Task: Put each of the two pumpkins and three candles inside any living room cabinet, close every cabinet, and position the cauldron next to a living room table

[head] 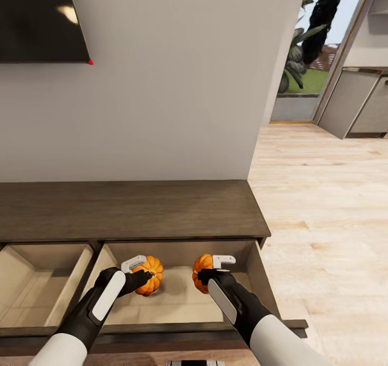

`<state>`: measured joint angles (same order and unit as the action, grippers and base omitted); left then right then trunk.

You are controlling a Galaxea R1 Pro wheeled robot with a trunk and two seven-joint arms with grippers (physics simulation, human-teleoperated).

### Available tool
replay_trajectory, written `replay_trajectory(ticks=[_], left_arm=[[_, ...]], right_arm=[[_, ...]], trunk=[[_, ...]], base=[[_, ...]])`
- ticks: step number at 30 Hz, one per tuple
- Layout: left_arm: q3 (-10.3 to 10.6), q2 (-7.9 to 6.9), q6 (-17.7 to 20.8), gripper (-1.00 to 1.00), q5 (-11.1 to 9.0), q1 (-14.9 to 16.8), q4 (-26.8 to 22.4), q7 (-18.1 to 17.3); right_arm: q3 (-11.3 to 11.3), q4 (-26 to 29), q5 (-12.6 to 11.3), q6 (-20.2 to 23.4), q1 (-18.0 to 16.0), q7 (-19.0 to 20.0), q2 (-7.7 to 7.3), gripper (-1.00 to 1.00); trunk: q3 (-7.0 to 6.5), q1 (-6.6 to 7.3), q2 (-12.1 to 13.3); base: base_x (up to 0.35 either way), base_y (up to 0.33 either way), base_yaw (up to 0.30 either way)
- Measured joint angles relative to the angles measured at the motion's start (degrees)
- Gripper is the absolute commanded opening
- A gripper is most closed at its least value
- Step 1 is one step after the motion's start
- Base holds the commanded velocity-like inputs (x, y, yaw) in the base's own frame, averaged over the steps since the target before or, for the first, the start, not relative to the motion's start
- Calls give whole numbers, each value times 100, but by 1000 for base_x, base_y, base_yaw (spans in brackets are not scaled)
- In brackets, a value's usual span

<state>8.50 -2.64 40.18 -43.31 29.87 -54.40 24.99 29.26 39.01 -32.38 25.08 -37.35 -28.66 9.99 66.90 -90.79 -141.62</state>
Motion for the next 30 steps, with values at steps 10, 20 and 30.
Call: replay_trajectory(ticks=[10,20,30], left_arm=[[-6,0,-7,-100,0,0,0,-8],[-7,0,-12,-100,-8,1,0,-48],[-6,0,-13,100,-2,1,-1,-26]], right_arm=[[0,0,-1,0,0,-1,0,-100],[0,1,3,1,-1,2,0,100],[0,1,4,-3,-1,6,0,100]], trunk=[[182,-102,-168],[271,-111,-174],[271,-111,-174]], base=[[0,0,0],[0,0,0],[0,0,0]])
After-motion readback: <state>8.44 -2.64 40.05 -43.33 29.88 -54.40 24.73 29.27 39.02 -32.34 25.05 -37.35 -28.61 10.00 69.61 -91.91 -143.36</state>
